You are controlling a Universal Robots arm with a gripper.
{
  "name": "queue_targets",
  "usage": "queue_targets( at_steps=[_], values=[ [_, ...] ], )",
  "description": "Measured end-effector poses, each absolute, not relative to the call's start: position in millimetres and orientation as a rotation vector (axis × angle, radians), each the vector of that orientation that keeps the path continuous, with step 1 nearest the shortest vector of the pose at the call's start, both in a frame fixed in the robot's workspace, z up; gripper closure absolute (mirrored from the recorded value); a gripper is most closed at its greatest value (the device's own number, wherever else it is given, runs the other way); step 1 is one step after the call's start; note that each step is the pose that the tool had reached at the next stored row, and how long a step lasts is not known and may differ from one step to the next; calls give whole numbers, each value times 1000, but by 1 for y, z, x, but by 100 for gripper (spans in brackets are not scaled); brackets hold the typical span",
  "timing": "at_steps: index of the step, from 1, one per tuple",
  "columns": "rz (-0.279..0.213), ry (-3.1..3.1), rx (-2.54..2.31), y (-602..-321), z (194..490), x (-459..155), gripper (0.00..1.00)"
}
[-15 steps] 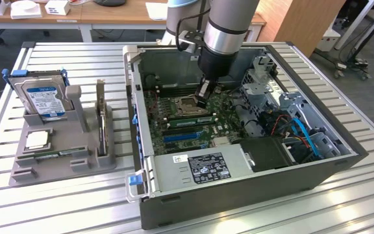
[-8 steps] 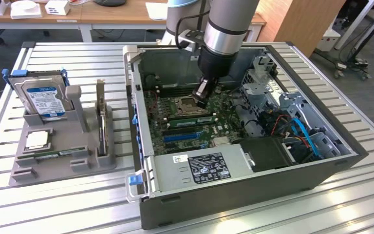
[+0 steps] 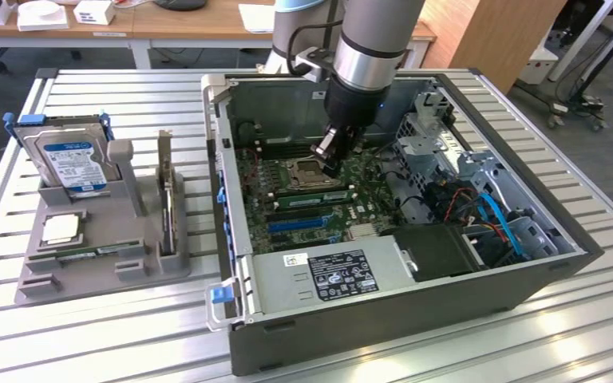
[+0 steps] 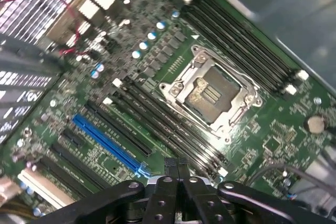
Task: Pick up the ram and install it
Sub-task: 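Press down the ram until it locks into place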
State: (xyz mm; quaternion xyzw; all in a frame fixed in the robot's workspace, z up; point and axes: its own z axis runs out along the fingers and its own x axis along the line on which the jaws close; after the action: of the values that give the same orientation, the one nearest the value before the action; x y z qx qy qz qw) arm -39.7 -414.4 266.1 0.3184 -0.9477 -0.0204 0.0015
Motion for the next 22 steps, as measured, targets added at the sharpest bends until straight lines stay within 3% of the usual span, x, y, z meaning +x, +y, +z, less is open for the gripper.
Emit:
queue_targets(
  at_steps=[22],
  values=[
    [-64,-3122,389,-414,263,-40,90]
  ],
)
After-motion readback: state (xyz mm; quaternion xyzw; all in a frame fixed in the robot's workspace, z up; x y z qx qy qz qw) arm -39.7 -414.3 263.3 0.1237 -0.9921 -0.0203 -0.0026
